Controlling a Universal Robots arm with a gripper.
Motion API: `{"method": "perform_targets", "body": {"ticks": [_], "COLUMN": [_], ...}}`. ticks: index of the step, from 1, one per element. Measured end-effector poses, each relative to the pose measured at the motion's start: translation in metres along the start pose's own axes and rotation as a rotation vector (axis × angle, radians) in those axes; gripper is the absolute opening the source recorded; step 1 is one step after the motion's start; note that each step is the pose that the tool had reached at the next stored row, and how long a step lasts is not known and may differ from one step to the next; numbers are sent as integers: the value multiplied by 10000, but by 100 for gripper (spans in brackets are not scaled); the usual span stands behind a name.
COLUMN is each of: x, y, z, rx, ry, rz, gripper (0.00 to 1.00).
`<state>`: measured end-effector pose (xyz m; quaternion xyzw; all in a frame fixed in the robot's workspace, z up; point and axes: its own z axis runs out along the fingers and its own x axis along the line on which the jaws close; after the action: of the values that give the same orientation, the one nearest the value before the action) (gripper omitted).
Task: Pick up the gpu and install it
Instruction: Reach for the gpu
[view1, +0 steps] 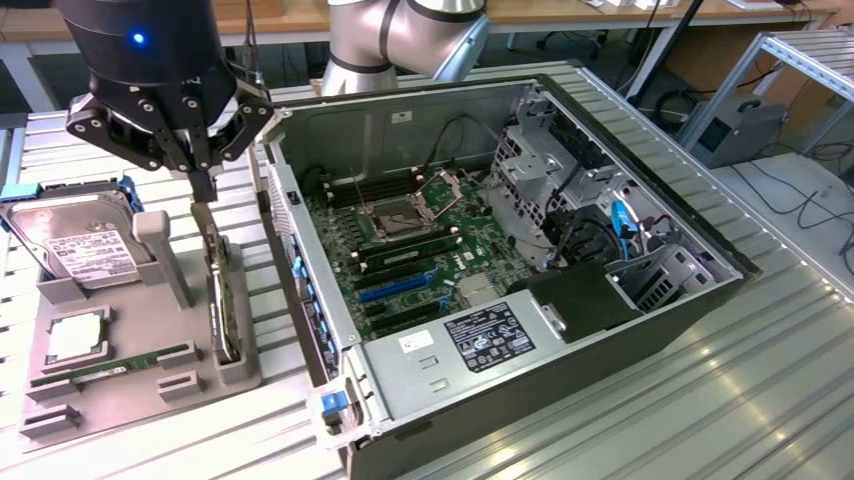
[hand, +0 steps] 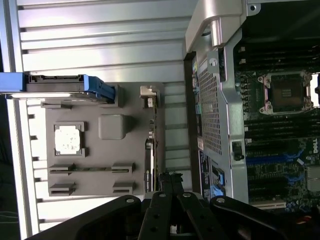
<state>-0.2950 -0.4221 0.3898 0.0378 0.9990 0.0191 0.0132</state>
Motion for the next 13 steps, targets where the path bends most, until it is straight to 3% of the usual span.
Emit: {"method": "perform_targets", "body": {"ticks": [13], "x": [-4], "y": [-54], "z": [-1], "rx": [0], "ry": [0], "rz": [1], "gripper": [11]}}
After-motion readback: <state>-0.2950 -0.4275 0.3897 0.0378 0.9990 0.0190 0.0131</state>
